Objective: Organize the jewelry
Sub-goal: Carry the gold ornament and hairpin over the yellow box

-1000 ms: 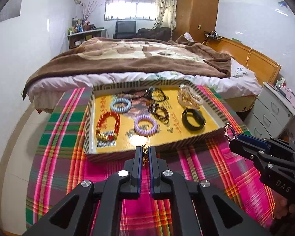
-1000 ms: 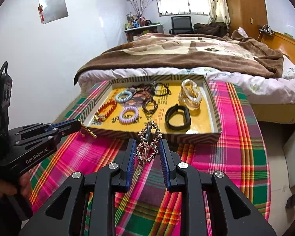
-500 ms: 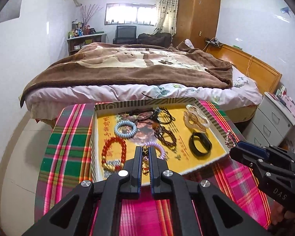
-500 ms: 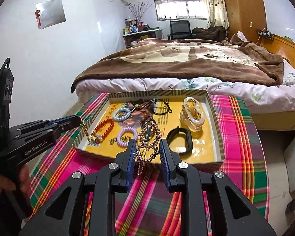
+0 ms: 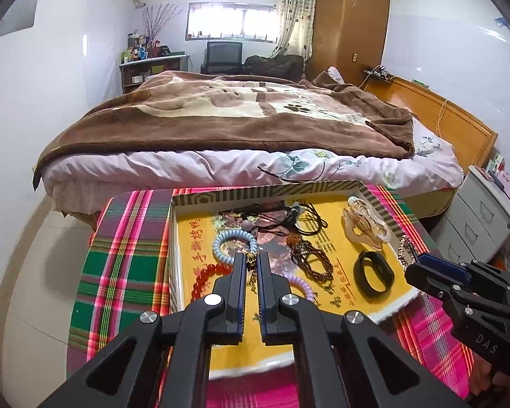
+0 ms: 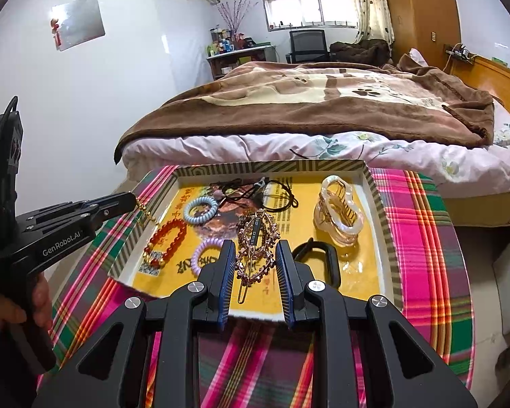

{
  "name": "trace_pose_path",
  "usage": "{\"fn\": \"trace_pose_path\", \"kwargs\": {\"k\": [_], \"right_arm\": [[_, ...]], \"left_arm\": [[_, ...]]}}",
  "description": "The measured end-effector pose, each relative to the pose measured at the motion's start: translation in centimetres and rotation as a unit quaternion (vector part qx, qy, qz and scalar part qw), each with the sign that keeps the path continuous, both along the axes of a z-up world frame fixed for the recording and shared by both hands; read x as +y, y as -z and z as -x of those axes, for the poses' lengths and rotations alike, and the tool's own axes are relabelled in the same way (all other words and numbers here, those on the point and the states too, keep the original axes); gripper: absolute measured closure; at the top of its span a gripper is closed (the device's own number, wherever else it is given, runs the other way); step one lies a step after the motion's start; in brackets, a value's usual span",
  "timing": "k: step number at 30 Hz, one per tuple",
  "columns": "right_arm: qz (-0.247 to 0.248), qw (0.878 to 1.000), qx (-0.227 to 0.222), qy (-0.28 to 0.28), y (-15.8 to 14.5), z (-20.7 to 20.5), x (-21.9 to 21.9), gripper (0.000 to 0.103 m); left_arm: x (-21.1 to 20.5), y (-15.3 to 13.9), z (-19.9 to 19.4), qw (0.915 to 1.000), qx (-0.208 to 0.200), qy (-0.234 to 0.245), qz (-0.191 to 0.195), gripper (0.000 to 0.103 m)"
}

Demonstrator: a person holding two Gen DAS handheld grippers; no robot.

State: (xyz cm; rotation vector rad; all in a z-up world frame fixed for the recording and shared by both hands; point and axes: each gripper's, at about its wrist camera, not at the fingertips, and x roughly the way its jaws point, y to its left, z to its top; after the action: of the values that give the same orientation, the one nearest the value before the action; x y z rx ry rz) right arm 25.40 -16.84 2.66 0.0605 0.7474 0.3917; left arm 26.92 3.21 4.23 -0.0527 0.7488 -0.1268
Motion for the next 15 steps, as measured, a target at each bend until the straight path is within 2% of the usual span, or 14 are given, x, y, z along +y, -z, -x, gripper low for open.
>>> {"fn": "trace_pose_path", "kwargs": {"k": [6,15], "right_arm": [[0.001,1.0,0.014,0.005,1.0,-1.8,0.8,0.078],[0.012,0.999,0.048,0.003,4.0,-3.8,1.6,0.078]], "left_arm": [[0.5,0.3,-2.3,1.0,0.002,0.002,0.009,0.097],[-0.4,2.6,-5.2,0.9992,0.025,0.027,0.015,0.097]]}}
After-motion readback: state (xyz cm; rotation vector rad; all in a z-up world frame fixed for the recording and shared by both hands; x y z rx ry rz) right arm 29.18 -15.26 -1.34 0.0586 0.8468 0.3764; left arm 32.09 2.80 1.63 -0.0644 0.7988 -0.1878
